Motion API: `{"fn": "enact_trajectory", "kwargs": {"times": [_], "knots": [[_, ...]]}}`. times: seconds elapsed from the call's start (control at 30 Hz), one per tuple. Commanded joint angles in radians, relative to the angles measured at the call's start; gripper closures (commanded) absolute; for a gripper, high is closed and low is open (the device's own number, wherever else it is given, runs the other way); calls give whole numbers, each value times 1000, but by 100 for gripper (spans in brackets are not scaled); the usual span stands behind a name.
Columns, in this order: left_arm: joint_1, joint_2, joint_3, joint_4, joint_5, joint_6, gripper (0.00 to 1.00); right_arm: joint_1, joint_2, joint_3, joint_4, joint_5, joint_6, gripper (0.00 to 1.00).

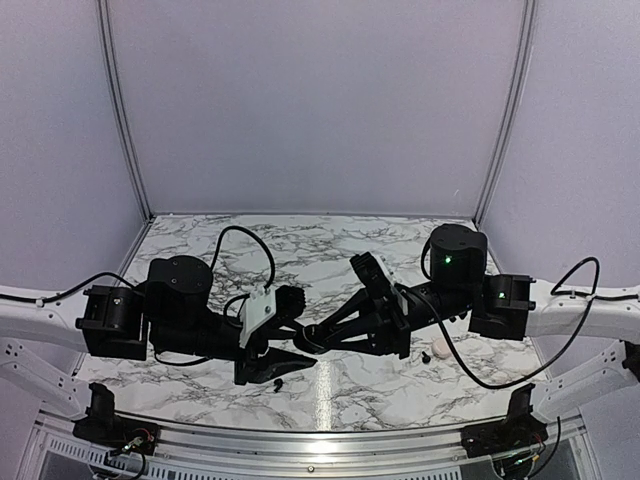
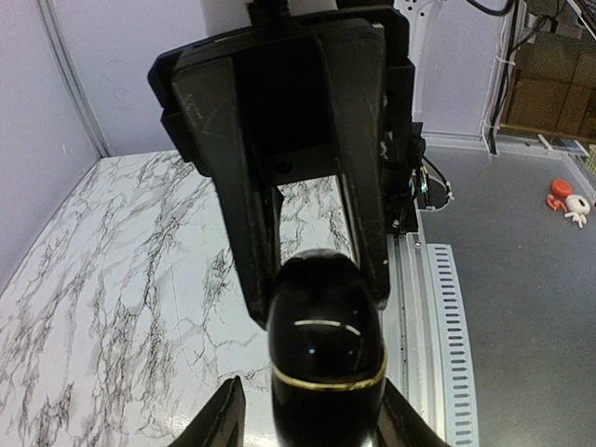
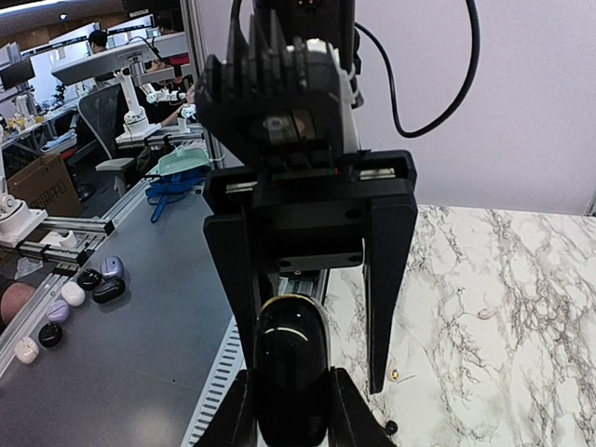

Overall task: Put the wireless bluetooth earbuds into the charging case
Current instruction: Pass from the right arm to the left

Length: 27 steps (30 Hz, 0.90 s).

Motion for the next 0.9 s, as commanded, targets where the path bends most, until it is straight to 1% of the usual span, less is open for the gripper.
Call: {"fn": "enact_trajectory", "kwargs": {"times": [0.0,0.07,0.4,0.53,0.77,0.87], "knots": [[0,19,22,22,25,-4,56,-5,3,30,15,-4,-8,98],[2,18,25,22,27,-10,57,-4,4,29,9,3,-11,98],[5,18,34,27,27,-19,56,-4,7,29,-5,20,-21,98],[5,26,40,31,32,-18,59,-5,10,28,-5,20,-18,98],[5,35,48,40,39,-19,60,-4,12,25,0,18,-18,98],[7,39,52,40,41,-17,64,-4,12,24,2,20,-21,98]]}}
